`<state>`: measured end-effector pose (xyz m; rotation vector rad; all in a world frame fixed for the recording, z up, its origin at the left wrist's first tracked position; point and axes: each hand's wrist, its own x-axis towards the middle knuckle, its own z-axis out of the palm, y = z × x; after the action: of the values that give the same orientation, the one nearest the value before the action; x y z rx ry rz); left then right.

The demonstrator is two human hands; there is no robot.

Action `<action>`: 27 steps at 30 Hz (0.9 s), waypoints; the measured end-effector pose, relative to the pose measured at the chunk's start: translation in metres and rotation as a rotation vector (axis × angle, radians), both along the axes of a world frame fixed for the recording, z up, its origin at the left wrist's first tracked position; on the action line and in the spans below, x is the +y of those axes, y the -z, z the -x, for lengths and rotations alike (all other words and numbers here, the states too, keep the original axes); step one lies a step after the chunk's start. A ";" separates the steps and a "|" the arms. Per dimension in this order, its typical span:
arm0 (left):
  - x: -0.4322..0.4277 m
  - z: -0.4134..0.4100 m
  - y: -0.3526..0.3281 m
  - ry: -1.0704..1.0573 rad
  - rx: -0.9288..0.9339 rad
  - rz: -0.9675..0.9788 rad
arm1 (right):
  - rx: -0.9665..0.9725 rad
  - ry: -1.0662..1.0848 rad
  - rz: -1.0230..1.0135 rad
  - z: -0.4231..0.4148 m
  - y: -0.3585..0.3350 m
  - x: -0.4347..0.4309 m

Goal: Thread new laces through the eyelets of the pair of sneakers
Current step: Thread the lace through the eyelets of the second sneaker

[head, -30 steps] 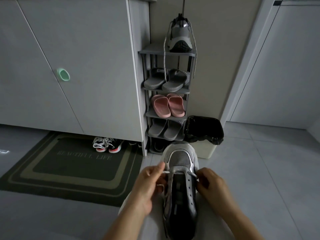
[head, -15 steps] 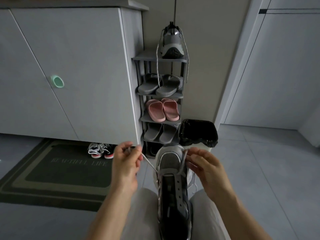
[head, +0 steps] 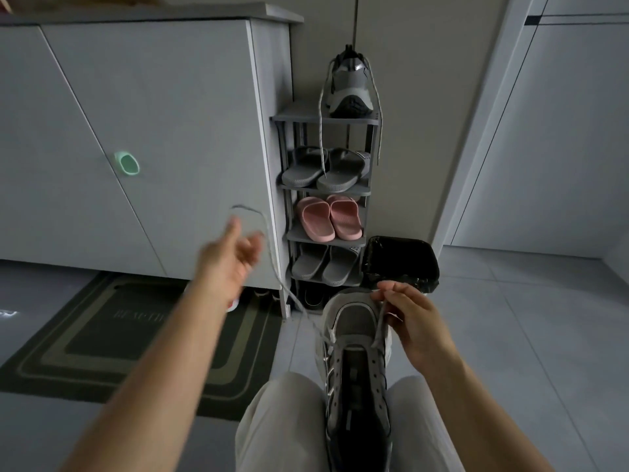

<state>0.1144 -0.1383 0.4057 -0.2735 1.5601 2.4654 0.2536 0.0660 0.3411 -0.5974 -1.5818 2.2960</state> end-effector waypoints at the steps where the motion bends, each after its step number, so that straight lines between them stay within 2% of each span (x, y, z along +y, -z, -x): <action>1: 0.009 -0.016 0.016 0.102 -0.060 0.146 | 0.001 -0.013 -0.018 0.001 0.000 0.003; 4: 0.021 -0.067 0.055 0.399 -0.126 0.606 | -0.002 -0.042 -0.080 -0.001 -0.002 0.012; 6: 0.031 -0.092 0.073 0.570 -0.082 0.755 | -0.004 -0.048 -0.114 -0.002 -0.004 0.016; 8: 0.045 -0.105 0.083 0.595 -0.026 0.722 | -0.014 -0.053 -0.131 -0.002 -0.005 0.018; 12: 0.059 -0.105 0.083 0.403 -0.066 0.429 | -0.007 -0.068 -0.106 -0.005 -0.003 0.018; 16: 0.056 -0.095 0.075 0.248 0.132 0.459 | 0.006 -0.048 -0.050 -0.008 -0.002 0.022; 20: 0.047 -0.061 0.034 0.098 0.314 0.440 | 0.022 -0.026 -0.026 -0.004 -0.009 0.033; 23: 0.044 -0.034 0.003 0.080 0.417 0.471 | 0.040 -0.038 -0.043 0.005 -0.019 0.042; 27: 0.057 -0.012 -0.016 0.119 0.493 0.510 | 0.031 -0.111 -0.166 0.022 -0.033 0.047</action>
<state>0.1268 -0.0811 0.4215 0.3762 2.3144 2.1014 0.2318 0.1129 0.3738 -0.4413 -1.8098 2.2099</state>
